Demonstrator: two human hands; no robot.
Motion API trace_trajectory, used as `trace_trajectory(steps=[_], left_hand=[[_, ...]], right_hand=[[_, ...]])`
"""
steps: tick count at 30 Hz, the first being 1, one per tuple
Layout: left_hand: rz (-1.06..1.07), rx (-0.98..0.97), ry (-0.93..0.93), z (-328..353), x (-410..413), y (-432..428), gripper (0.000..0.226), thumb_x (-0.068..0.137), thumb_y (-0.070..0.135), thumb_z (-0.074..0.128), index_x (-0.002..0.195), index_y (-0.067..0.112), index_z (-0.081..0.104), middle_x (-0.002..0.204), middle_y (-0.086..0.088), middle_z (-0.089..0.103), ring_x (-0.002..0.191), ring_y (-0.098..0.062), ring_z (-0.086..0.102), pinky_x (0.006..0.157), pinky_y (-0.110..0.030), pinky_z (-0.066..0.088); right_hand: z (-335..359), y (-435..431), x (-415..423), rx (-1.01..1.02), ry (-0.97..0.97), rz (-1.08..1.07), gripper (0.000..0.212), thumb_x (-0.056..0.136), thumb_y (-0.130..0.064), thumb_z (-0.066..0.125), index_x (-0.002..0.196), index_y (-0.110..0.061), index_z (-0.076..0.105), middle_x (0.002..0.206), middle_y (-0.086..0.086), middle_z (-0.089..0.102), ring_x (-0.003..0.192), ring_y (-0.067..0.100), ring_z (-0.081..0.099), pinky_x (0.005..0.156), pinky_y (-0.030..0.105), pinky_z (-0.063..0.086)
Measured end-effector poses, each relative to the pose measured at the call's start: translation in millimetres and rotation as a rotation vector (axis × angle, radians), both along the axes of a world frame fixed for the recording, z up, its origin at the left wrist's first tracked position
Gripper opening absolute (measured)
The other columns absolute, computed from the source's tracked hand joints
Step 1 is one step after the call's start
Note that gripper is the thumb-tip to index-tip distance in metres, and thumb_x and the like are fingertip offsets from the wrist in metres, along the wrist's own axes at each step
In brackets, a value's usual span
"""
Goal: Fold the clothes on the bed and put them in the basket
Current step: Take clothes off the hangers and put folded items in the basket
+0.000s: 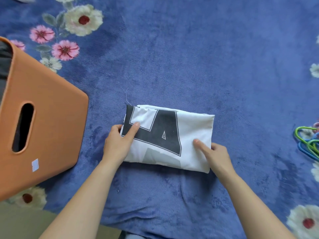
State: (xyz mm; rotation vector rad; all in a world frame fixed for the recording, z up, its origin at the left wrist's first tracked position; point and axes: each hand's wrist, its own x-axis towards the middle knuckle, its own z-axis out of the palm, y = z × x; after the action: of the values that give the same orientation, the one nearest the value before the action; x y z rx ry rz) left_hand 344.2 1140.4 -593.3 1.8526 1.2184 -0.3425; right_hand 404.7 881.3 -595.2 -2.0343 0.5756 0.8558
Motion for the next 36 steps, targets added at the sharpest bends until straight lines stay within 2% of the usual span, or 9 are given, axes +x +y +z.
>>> trace_trajectory(steps=[3,6,13,18,22,27,29,32,36], left_hand=[[0.024,-0.248,0.0,6.1,1.7,-0.6,0.03,0.082,0.038,0.075,0.101,0.016,0.068,0.098,0.007,0.072,0.085,-0.008,0.067,0.07,-0.024,0.051],[0.181,-0.557,0.049,22.2,-8.4,-9.3,0.022,0.085,0.018,0.073,0.103,0.007,0.071,0.092,-0.005,0.076,0.067,-0.012,0.069,0.057,-0.023,0.052],[0.398,-0.889,0.033,120.6,-35.0,-32.3,0.028,0.086,0.023,0.068,0.11,0.01,0.072,0.094,-0.01,0.075,0.071,-0.025,0.07,0.064,-0.033,0.056],[0.374,-1.074,-0.167,222.8,-27.9,-39.5,0.032,0.09,0.025,0.061,0.116,0.009,0.07,0.101,-0.008,0.074,0.079,-0.022,0.071,0.072,-0.033,0.057],[0.303,-1.112,-0.386,287.1,-35.0,-41.7,0.034,0.092,0.022,0.06,0.123,0.01,0.065,0.119,-0.008,0.069,0.108,-0.024,0.066,0.091,-0.037,0.053],[0.319,-0.963,-0.478,313.6,-83.0,-9.9,0.028,0.083,0.016,0.067,0.111,0.013,0.07,0.111,-0.01,0.064,0.068,-0.016,0.057,0.046,-0.02,0.038],[0.321,-0.997,-0.504,313.4,-106.0,16.3,0.027,0.074,0.02,0.07,0.101,0.019,0.075,0.107,-0.01,0.06,0.068,-0.016,0.044,0.05,-0.023,0.033],[0.392,-1.091,-0.525,305.0,-134.0,65.4,0.036,0.083,0.039,0.058,0.111,0.02,0.071,0.101,-0.008,0.058,0.07,-0.017,0.052,0.055,-0.025,0.046],[0.455,-1.107,-0.455,287.4,-155.6,151.2,0.052,0.087,0.052,0.055,0.12,0.014,0.068,0.105,-0.013,0.067,0.082,-0.027,0.064,0.07,-0.037,0.055]], right_hand=[[6.4,-11.0,-7.0,0.226,0.194,-0.076,0.009,0.085,-0.015,0.072,0.085,-0.006,0.073,0.08,0.002,0.075,0.065,0.008,0.067,0.058,0.019,0.049],[17.0,-26.8,-12.4,0.353,0.327,-0.253,0.022,0.085,-0.007,0.066,0.106,-0.002,0.07,0.105,0.011,0.074,0.086,0.02,0.068,0.077,0.029,0.05],[102.4,-31.8,-18.3,0.609,0.263,-0.685,0.018,0.085,-0.007,0.059,0.102,-0.01,0.065,0.09,0.002,0.069,0.078,0.016,0.059,0.074,0.029,0.045],[179.6,-13.6,-33.7,1.036,0.079,-0.914,0.057,0.05,-0.034,0.083,0.103,-0.021,0.066,0.102,0.0,0.07,0.098,0.019,0.063,0.093,0.036,0.043],[242.2,34.4,-57.4,1.33,0.197,-0.827,0.078,0.051,-0.049,0.087,0.119,-0.018,0.064,0.122,0.006,0.066,0.119,0.028,0.058,0.109,0.048,0.035],[289.1,96.7,-49.4,1.247,0.215,-0.613,0.107,0.033,-0.011,0.09,0.134,-0.008,0.056,0.129,0.013,0.063,0.104,0.031,0.066,0.093,0.045,0.052],[300.4,123.7,-48.2,1.231,0.251,-0.528,0.089,0.038,-0.006,0.086,0.123,-0.007,0.061,0.117,0.012,0.068,0.097,0.03,0.066,0.09,0.043,0.053],[306.8,164.2,-51.6,1.101,0.258,-0.455,0.006,0.082,-0.001,0.053,0.083,-0.005,0.057,0.07,0.007,0.067,0.063,0.021,0.066,0.063,0.033,0.058],[296.7,242.8,-63.3,0.954,0.32,-0.353,0.015,0.088,-0.001,0.042,0.078,-0.008,0.051,0.064,0.007,0.059,0.058,0.022,0.062,0.063,0.034,0.056]])
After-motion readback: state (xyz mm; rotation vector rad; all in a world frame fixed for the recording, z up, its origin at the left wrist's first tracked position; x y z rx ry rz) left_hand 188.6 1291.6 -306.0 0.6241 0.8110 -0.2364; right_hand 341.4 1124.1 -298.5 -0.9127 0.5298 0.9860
